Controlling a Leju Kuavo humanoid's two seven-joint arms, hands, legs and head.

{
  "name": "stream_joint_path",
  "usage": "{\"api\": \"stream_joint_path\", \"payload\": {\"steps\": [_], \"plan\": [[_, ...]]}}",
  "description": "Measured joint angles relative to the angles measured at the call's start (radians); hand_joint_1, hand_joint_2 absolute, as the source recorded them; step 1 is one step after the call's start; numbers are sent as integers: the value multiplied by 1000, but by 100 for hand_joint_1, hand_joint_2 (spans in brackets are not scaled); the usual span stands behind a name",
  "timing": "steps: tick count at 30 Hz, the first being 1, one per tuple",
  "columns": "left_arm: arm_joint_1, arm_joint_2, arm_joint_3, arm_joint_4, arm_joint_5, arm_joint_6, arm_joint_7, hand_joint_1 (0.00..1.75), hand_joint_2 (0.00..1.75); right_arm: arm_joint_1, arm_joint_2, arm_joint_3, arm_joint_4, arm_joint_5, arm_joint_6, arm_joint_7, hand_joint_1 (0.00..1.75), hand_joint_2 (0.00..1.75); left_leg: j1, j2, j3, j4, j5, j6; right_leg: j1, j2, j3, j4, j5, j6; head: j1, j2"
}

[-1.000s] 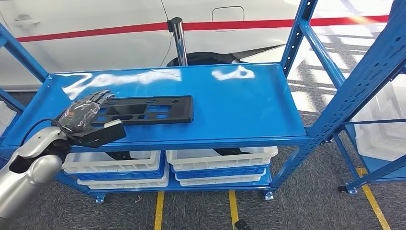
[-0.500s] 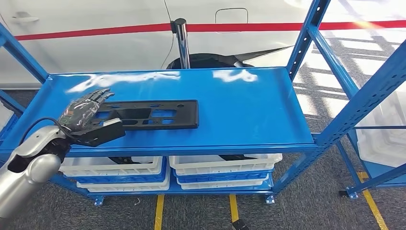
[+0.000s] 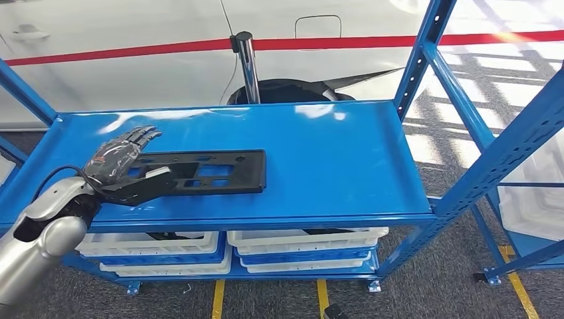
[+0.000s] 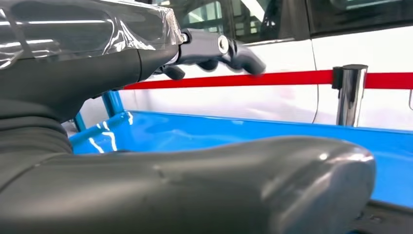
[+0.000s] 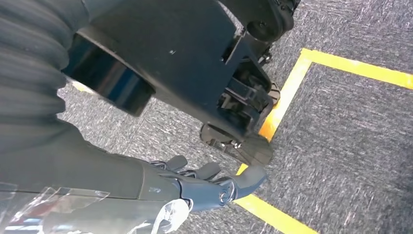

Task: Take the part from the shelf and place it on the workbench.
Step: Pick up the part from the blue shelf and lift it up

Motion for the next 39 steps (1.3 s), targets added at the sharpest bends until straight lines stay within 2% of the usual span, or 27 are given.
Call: {"api": "stream_joint_path", "payload": {"steps": [2,4,5,6,7,9,10,11,13,14,16,17,19,20,21,22,24,25,26,30,32,34,35,36,37,39], "plan": [[-1,0,1,-1,1,0,0,0,0,0,0,0,0,0,0,0,0,175,3,1,-53,105,-49,-9,-2,2,4,-1,-3,-7,-1,0],[3,0,0,-1,5,0,-4,0,0,0,0,0,0,0,0,0,0,175,4,1,-130,244,-102,-16,-1,4,5,0,-6,-12,-1,0],[6,0,-1,-1,9,-1,-6,0,0,0,0,0,0,0,1,0,0,175,4,1,-155,280,-109,-18,-1,4,6,0,-8,-13,-1,0],[9,0,-1,-1,13,-3,-9,0,0,0,0,0,0,1,1,0,0,175,3,1,-163,277,-98,-17,0,5,8,0,-9,-13,-1,0],[9,0,-1,-1,17,-6,-11,0,0,0,0,0,0,1,1,0,0,175,3,1,-151,233,-67,-14,1,6,11,0,-10,-13,-1,0],[8,0,0,-1,27,-13,-11,0,0,0,1,0,0,1,1,0,0,175,-2,2,-93,81,14,0,3,8,18,-1,-13,-11,-1,0],[7,0,0,-1,33,-17,-10,0,0,-1,1,0,0,1,1,0,0,175,-6,2,-70,22,37,6,4,8,20,-1,-14,-9,-1,0],[6,0,1,-1,37,-20,-9,0,44,-1,2,0,0,1,1,1,0,175,-11,3,-58,-13,51,12,5,8,20,-2,-14,-5,-1,0],[6,0,1,-2,41,-24,-7,0,131,-1,3,0,0,2,2,1,0,175,-17,3,-54,-25,54,19,5,8,21,-5,-15,6,-1,0],[7,0,1,-2,42,-24,-7,0,175,0,3,0,0,2,2,1,0,175,-14,3,-48,-30,64,22,5,7,23,-4,-17,12,-1,0],[6,0,1,-4,42,-27,-9,0,175,-1,4,1,0,2,2,1,0,175,-8,4,-36,-43,75,30,6,4,10,35,-46,21,0,0],[6,0,-1,-4,45,-31,-11,0,175,-1,3,1,0,2,2,1,0,175,-6,5,-32,-46,78,32,7,3,-12,86,-75,24,1,0],[8,-1,-7,-4,56,-48,-20,0,175,-2,3,1,0,2,2,2,0,175,-8,6,-31,-46,78,37,6,2,-76,224,-140,28,2,0],[10,-1,-12,-4,64,-60,-24,0,175,-1,3,2,0,3,3,2,0,175,-9,6,-31,-46,78,37,6,1,-99,270,-153,29,3,0],[10,-2,-17,-4,71,-74,-26,0,175,-1,3,2,0,5,4,3,0,175,-9,5,-31,-46,77,37,6,1,-104,278,-147,31,3,0],[9,-2,-23,-5,76,-91,-27,0,175,-2,3,2,0,7,5,4,0,175,-8,5,-31,-45,76,36,5,0,-86,241,-122,32,3,0],[5,-2,-34,-8,83,-122,-23,0,175,-3,2,2,0,10,6,6,0,175,-8,3,-30,-38,71,30,3,-1,-17,105,-61,32,3,0],[1,-2,-40,-9,84,-135,-20,0,175,-4,2,2,0,11,6,7,0,175,-9,2,-33,-32,66,25,2,0,12,47,-41,29,3,0],[-3,-2,-45,-11,85,-143,-17,0,175,-5,2,3,0,12,7,8,0,175,-11,1,-35,-27,62,20,3,1,27,15,-32,24,3,0],[-12,-1,-69,-15,86,-158,-9,0,175,-7,3,4,0,15,8,11,0,175,-9,1,-45,-9,47,8,4,2,31,0,-27,2,1,0],[-13,0,-78,-15,80,-159,-8,0,175,-7,3,4,0,17,9,11,0,175,-5,2,-82,73,-1,-2,1,2,31,-1,-26,-6,-1,0],[-12,0,-87,-15,71,-159,-8,0,175,-7,3,4,0,19,10,11,0,175,-2,2,-147,217,-64,-11,1,2,30,-1,-26,-8,-2,0],[-10,0,-93,-15,66,-160,-9,0,175,-6,3,4,0,19,11,12,0,175,-2,2,-174,272,-80,-13,1,2,30,-1,-26,-8,-2,0],[-9,0,-99,-15,61,-160,-9,0,175,-6,3,4,0,20,12,12,0,175,-1,2,-186,292,-79,-13,1,2,30,-1,-26,-8,-2,0],[-8,1,-103,-15,55,-161,-9,0,175,-6,3,4,0,20,13,12,0,175,-1,2,-179,271,-59,-12,1,2,30,-1,-26,-8,-2,0],[-9,4,-108,-15,43,-162,-9,0,175,-6,3,4,0,20,14,12,0,175,-1,3,-114,126,11,-4,1,2,32,-1,-26,-7,-2,0]]}}
